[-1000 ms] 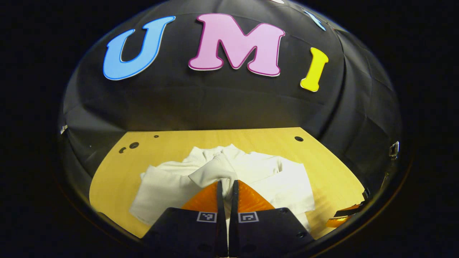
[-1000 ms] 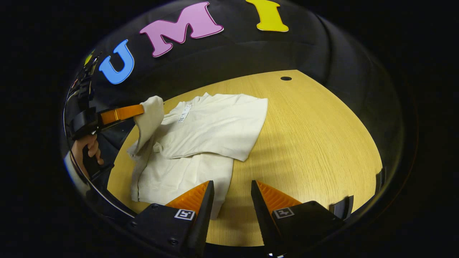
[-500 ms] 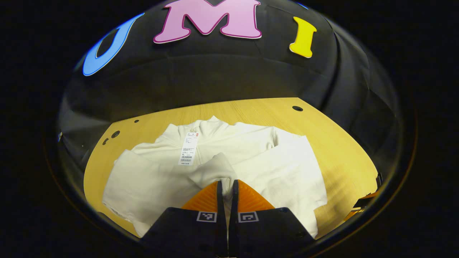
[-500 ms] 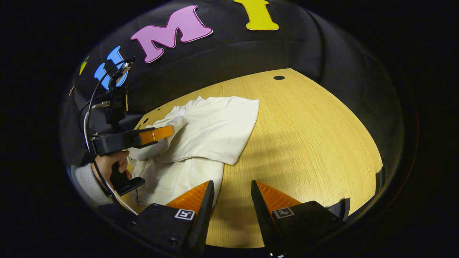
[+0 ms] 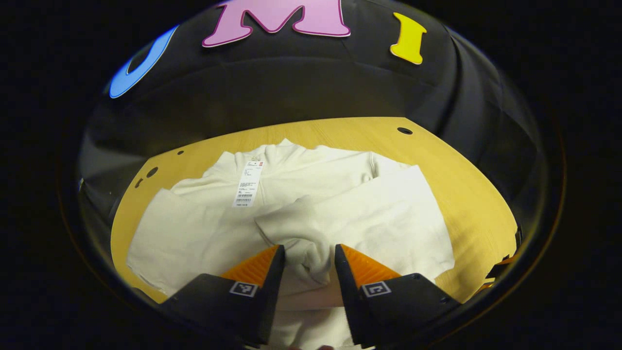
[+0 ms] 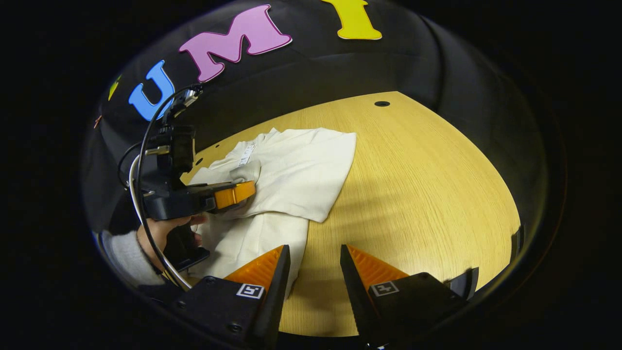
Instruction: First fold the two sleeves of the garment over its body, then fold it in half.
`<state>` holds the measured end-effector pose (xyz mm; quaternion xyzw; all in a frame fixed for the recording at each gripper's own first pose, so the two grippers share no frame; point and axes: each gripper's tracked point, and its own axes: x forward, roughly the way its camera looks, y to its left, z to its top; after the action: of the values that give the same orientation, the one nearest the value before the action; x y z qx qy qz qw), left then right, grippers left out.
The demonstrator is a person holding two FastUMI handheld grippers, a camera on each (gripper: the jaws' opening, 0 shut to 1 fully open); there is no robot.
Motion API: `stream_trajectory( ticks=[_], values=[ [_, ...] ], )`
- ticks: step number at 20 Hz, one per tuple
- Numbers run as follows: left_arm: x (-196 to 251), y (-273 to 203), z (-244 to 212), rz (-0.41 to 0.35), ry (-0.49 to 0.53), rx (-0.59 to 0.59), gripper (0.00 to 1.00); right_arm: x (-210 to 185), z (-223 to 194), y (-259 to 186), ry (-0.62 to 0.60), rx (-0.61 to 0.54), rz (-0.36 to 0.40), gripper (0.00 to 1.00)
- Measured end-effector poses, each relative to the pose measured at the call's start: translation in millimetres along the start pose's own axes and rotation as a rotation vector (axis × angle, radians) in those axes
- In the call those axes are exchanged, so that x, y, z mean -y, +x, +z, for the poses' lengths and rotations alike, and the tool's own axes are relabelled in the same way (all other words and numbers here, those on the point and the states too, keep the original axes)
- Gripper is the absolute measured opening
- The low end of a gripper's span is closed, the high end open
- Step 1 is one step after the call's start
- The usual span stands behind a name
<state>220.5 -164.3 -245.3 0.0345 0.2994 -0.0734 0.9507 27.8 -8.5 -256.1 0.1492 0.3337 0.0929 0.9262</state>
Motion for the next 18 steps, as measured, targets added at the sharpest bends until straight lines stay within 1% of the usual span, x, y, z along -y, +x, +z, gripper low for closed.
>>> stream_trajectory(
  ticks=[1,3,6,9,11,13,17,18],
  values=[
    [-1.6,-1.7,-1.7,0.002,0.004,-0.002,0.71,-1.9,0.3,0.4,-0.003,0.001,0.0,0.64],
    [-2.4,-8.2,-5.6,-0.013,0.013,-0.003,0.78,-6.0,-0.1,1.0,-0.009,0.0,0.002,0.64],
    [-1.6,-24.3,-9.8,-0.043,0.031,-0.004,0.79,-10.3,-1.2,3.8,-0.026,-0.002,-0.001,0.64],
    [-15.1,-54.1,-11.7,-0.038,0.018,0.037,0.8,-19.8,-4.5,5.0,-0.039,-0.011,0.011,0.64],
    [-25.7,-74.8,-19.7,-0.038,-0.004,0.048,0.82,-25.4,-7.5,6.4,-0.055,-0.016,0.019,0.65],
    [-39.5,-96.6,-32.1,-0.033,-0.027,0.046,0.84,-31.4,-11.6,7.1,-0.068,-0.024,0.028,0.75],
    [-73.7,-135.1,-68.6,0.009,-0.079,0.022,0.86,-46.6,-20.6,7.8,-0.09,-0.05,0.061,0.77],
    [-83.0,-143.2,-77.5,0.025,-0.091,0.017,0.86,-49.0,-23.3,8.0,-0.097,-0.059,0.064,0.83]
  ],
)
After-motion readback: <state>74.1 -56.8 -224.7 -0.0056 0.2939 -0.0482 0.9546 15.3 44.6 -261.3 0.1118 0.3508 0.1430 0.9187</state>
